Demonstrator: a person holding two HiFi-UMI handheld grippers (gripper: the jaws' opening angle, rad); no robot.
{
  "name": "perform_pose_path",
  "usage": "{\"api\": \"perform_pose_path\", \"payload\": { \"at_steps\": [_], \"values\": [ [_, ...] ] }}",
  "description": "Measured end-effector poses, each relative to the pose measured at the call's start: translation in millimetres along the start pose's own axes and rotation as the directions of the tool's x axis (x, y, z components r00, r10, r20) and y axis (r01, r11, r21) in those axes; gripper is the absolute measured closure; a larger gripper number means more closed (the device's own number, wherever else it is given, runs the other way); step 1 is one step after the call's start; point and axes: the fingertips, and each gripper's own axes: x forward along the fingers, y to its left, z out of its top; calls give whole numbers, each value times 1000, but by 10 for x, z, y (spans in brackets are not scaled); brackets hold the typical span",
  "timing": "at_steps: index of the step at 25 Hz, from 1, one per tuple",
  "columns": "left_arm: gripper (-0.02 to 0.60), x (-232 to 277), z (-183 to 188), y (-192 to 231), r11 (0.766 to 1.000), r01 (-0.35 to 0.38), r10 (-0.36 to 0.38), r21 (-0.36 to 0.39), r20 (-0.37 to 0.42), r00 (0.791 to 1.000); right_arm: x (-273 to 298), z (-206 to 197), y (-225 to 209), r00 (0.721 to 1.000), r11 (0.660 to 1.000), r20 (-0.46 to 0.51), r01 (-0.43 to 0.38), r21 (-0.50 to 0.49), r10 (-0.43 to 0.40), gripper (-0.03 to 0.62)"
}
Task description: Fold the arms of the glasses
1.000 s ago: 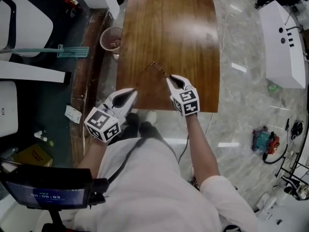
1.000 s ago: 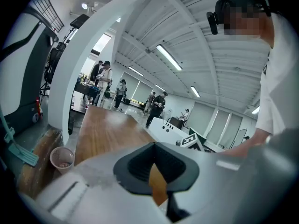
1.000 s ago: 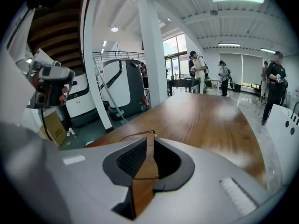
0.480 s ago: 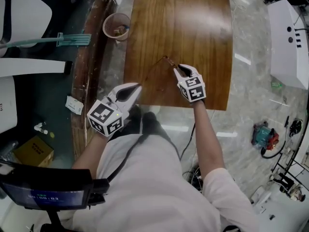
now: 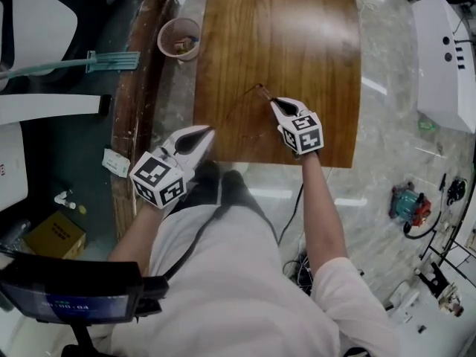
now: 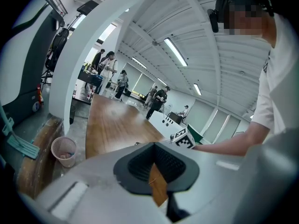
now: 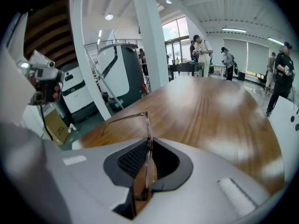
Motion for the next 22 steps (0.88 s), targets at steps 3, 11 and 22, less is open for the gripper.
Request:
{"api": "perform_pose_path", "payload": {
  "at_steps": [3,11,22],
  "values": [
    [578,-27,20,58,1000,12,-12,16,-4,1000,-227,188,110,991,996,128,-54,66,45,556],
    [577,-28,304,-305,985,165,-166,38,4,986,-1210,489,399,919,969,367,-207,133,146,556],
    [465,-122,511,-1320,795,601,-607,-83,-78,791,-2151,698,534,767,922,604,-365,132,217,557]
  ]
}}
